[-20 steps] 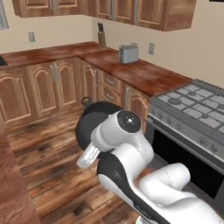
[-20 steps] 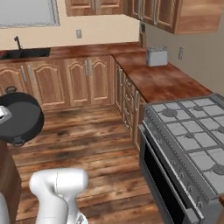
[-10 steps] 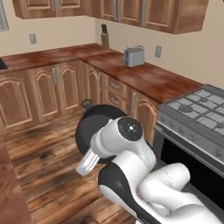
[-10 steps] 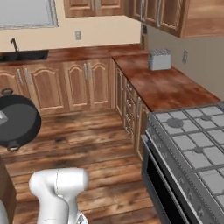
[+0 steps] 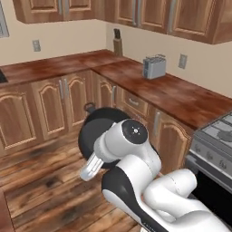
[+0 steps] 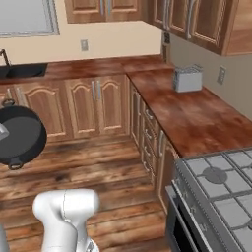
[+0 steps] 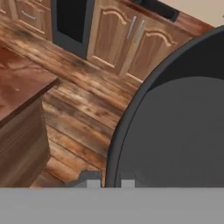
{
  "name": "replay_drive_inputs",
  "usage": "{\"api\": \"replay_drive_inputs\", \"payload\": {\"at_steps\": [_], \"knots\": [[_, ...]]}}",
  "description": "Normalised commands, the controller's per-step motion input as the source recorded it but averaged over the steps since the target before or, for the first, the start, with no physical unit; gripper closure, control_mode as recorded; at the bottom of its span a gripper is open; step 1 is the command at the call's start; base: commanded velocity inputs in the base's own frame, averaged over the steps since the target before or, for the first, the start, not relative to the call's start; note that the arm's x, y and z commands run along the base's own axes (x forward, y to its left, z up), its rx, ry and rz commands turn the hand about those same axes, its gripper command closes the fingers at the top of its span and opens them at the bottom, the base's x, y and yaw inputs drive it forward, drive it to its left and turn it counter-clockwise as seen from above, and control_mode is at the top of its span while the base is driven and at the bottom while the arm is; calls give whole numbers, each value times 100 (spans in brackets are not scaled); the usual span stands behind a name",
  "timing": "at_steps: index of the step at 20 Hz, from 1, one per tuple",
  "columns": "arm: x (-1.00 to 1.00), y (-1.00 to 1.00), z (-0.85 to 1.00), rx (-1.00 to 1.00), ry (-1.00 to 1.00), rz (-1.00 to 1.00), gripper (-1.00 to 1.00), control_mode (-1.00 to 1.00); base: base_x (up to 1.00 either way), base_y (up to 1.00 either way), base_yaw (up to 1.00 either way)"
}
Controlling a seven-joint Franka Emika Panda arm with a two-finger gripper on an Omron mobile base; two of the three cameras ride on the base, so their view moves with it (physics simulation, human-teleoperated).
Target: Move the pot and pan from the stove into the sink.
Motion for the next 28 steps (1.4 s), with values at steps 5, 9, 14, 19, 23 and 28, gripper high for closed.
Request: {"api": "replay_drive_inputs", "payload": {"at_steps": [5, 9, 14, 19, 23, 28], "knots": [[0, 0, 0, 0, 0, 0, 100, 100, 100, 20, 1], [0, 0, 0, 0, 0, 0, 100, 100, 100, 28, 1], [0, 0, 0, 0, 0, 0, 100, 100, 100, 36, 1], [0, 0, 0, 0, 0, 0, 100, 100, 100, 40, 1], [0, 0, 0, 0, 0, 0, 100, 100, 100, 46, 1], [0, 0, 0, 0, 0, 0, 100, 100, 92, 55, 1]]}}
